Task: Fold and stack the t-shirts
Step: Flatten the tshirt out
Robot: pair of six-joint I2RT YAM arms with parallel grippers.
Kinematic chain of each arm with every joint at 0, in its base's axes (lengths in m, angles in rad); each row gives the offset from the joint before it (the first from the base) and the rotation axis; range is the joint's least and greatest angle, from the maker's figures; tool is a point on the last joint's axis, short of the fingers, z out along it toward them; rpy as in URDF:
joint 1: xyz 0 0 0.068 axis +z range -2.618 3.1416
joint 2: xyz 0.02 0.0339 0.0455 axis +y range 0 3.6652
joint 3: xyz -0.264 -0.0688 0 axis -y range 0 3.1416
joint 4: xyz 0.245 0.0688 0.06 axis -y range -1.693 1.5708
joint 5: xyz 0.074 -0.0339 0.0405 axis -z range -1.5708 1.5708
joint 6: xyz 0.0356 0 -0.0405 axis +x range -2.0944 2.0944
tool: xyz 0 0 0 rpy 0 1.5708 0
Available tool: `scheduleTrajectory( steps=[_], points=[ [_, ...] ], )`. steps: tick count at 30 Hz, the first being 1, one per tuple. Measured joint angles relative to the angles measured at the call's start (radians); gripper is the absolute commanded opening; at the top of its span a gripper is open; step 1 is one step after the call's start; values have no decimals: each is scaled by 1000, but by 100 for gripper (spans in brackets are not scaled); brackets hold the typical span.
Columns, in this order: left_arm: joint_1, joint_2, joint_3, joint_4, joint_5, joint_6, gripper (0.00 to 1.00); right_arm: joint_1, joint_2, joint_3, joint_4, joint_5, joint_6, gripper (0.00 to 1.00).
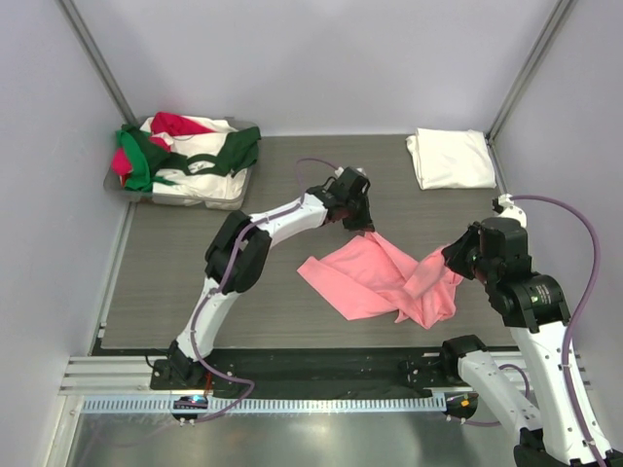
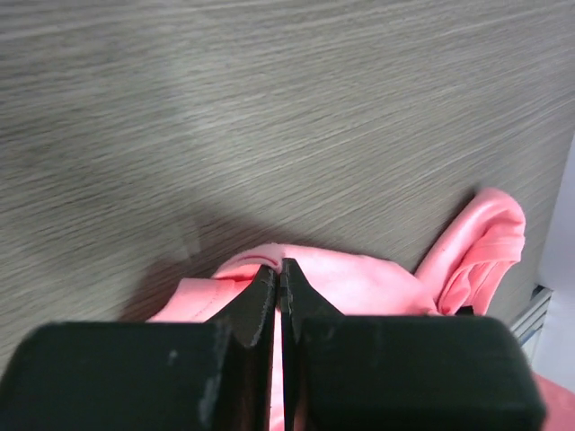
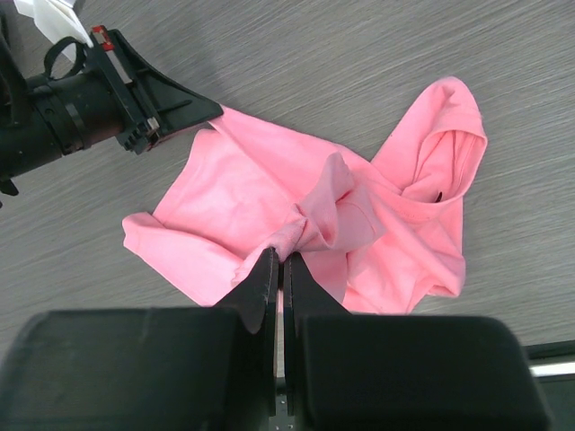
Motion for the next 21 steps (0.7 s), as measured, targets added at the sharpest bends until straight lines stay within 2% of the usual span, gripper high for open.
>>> scheduleTrajectory(
  steps=[4,8,15,21],
  points=[
    [22,-48,-40,3,0,-3,0,0,3,24,-15,4,-3,1],
    [65,-228,-145,-48,-2,-3,0,0,20,139,-28,20,-24,1],
    [151,-723,-156,-139,-63,34,0,0,43,428,-49,67,-65,1],
    [146,-1107,-97,-252,-163,103,0,0,28,676,-68,90,-103,1]
  ],
)
